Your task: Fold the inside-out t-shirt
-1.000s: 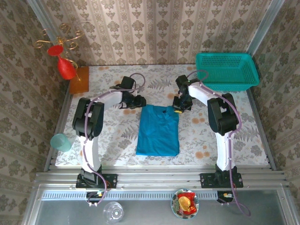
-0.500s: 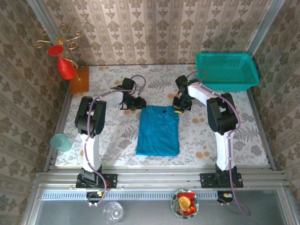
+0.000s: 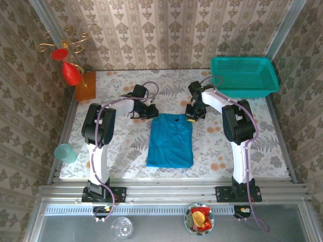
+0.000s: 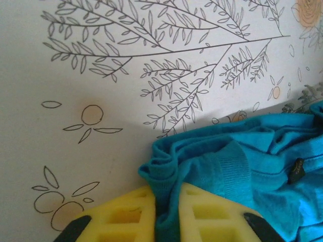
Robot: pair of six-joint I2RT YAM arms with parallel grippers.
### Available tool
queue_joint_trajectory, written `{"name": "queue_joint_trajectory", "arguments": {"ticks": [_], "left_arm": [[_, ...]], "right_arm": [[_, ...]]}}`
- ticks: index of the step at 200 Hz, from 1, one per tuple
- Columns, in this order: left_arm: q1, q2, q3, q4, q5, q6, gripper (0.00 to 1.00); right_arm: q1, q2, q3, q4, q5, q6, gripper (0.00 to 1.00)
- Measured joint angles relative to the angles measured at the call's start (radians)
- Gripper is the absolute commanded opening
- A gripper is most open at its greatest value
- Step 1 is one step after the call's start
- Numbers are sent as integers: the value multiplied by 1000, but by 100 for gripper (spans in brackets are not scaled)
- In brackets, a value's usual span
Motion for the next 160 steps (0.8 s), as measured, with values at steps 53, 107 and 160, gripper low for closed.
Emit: {"name": "queue_joint_trajectory", "arguments": {"ticks": [53, 107, 160], "left_arm": [[13, 0, -18, 19, 7, -5, 3], [13, 0, -18, 19, 9, -5, 3], [13, 0, -18, 19, 8, -5, 2]], "right_arm": [[-23, -57, -123, 130, -48, 7, 35], [-55, -98, -217, 256, -166, 11, 41], [-74, -110, -258, 303, -209, 24, 26]]}}
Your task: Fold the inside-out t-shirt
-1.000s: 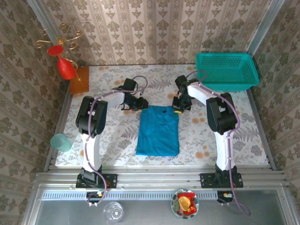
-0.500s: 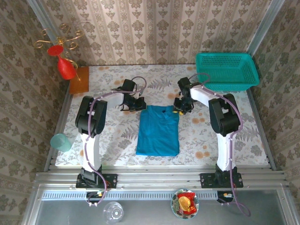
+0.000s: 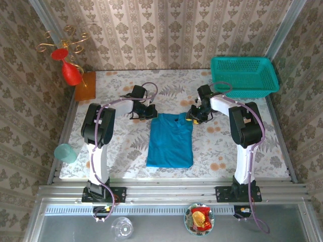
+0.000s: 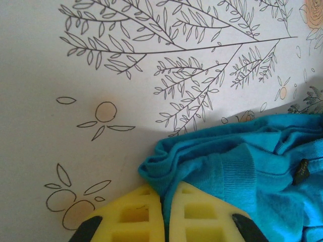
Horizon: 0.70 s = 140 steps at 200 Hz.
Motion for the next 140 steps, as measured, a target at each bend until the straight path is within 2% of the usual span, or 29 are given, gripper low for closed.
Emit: {"name": "queue_joint_trajectory", "arguments": {"ticks": [48, 99, 140], "left_arm": [[3, 0, 0, 4, 4, 0, 0], [44, -66, -8, 23, 29, -1, 0], [95, -151, 61, 91, 114, -1, 0]], "right_arm": [[-2, -4, -13, 34, 0, 10, 0], [7, -40, 0, 61, 3, 12, 0], [9, -113, 184, 37, 22, -6, 0]]}}
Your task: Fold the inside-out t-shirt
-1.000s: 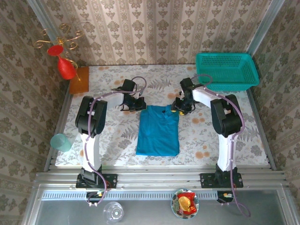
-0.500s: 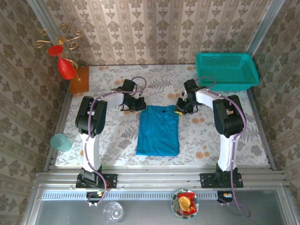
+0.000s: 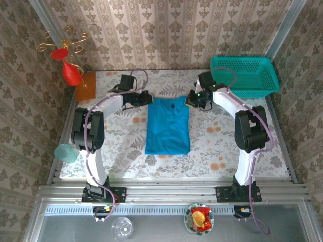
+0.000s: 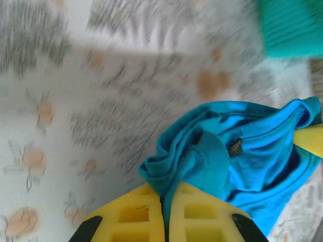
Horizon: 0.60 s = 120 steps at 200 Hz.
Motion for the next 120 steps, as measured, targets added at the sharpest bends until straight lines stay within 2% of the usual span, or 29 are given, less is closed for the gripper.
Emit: {"name": "queue_joint_trajectory", "arguments": {"ticks": [42, 70, 96, 120], "left_arm": [[56, -6, 234, 54, 89, 18, 0], [75, -7, 351, 100, 150, 46, 0], [75, -23, 309, 175, 202, 62, 0], [76, -64, 108, 285, 240, 60, 0]], "right_arm": [[-19, -11, 278, -34, 22, -47, 0], [-58, -11, 375, -30, 17, -71, 0], [-80, -11, 363, -5, -10, -97, 0], [-85, -43, 210, 70, -50, -111, 0]]}}
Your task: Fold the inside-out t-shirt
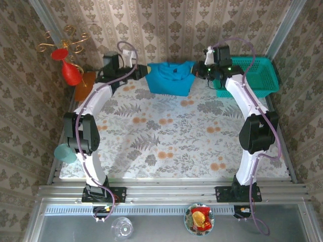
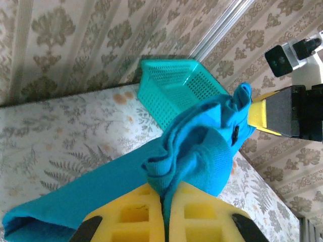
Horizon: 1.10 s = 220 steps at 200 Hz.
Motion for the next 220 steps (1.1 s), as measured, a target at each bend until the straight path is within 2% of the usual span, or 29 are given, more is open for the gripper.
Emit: {"name": "queue_joint_trajectory", "arguments": {"ticks": [35, 59, 93, 121, 138, 162, 220], "left_arm": [[0, -107, -420, 175, 34, -58, 0], [-2, -259, -666, 222, 37, -80, 0], [-27, -495, -857, 238, 19, -79, 0], [-55, -591, -962, 212, -10, -78, 0], [-58, -608, -999, 177, -36, -75, 0], [-54, -585, -983, 140, -58, -63, 0], [-53, -311, -695, 41, -56, 10, 0]], "right_arm": [[26, -113, -342, 69, -47, 18, 0], [88, -247, -533, 84, -50, 36, 0], [225, -434, -702, 103, -31, 58, 0], [337, -493, -820, 111, 12, 97, 0], [369, -502, -883, 110, 42, 127, 0], [362, -503, -903, 108, 105, 159, 0], [271, -354, -785, 103, 161, 189, 0]]}}
